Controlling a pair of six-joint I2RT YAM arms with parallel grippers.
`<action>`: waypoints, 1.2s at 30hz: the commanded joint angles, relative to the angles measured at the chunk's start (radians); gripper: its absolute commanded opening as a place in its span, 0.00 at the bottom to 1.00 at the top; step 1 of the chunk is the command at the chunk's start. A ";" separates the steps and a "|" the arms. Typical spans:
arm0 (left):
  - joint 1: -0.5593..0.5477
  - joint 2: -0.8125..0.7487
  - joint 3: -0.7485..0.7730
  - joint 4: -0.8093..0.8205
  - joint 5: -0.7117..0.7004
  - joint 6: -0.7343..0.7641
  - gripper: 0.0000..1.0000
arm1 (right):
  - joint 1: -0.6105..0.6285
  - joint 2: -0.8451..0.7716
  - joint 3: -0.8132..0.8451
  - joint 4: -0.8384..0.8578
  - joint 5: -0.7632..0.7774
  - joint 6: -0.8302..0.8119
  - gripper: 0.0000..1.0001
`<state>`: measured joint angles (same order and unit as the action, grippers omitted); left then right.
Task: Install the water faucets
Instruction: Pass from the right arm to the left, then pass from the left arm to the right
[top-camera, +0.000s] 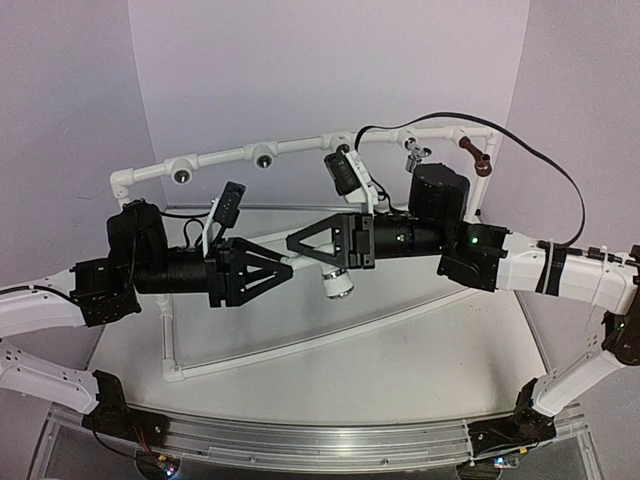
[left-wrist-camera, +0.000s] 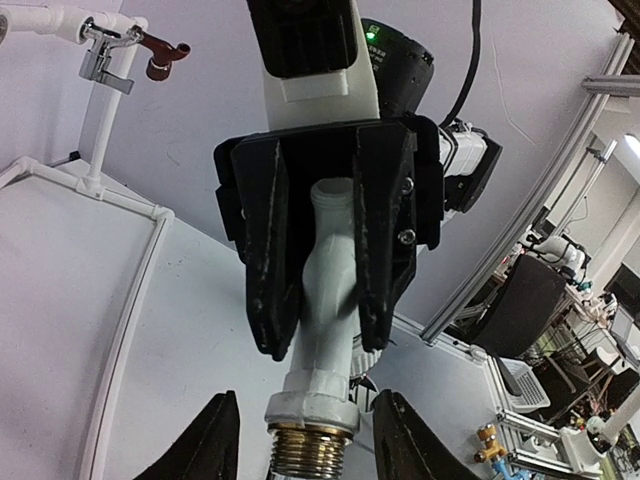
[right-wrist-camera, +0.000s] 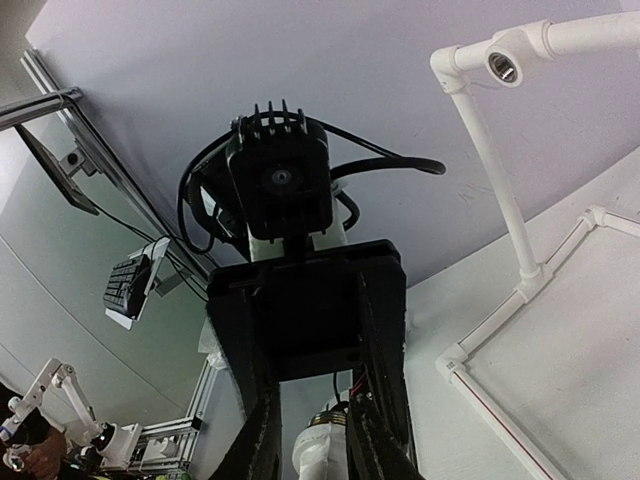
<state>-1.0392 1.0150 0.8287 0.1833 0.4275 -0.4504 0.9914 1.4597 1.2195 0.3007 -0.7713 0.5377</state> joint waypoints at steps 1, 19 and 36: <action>0.010 0.007 0.056 0.025 0.032 -0.009 0.37 | 0.010 0.011 0.058 0.087 -0.022 0.022 0.00; 0.032 -0.056 0.026 0.016 -0.046 0.029 0.00 | -0.029 -0.063 0.071 -0.176 -0.071 0.029 0.75; 0.035 -0.046 0.036 0.009 -0.039 0.028 0.00 | -0.029 0.045 0.170 -0.213 -0.229 0.031 0.33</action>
<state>-1.0126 0.9719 0.8360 0.1578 0.4043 -0.4347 0.9575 1.4940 1.3334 0.0801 -0.9263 0.5717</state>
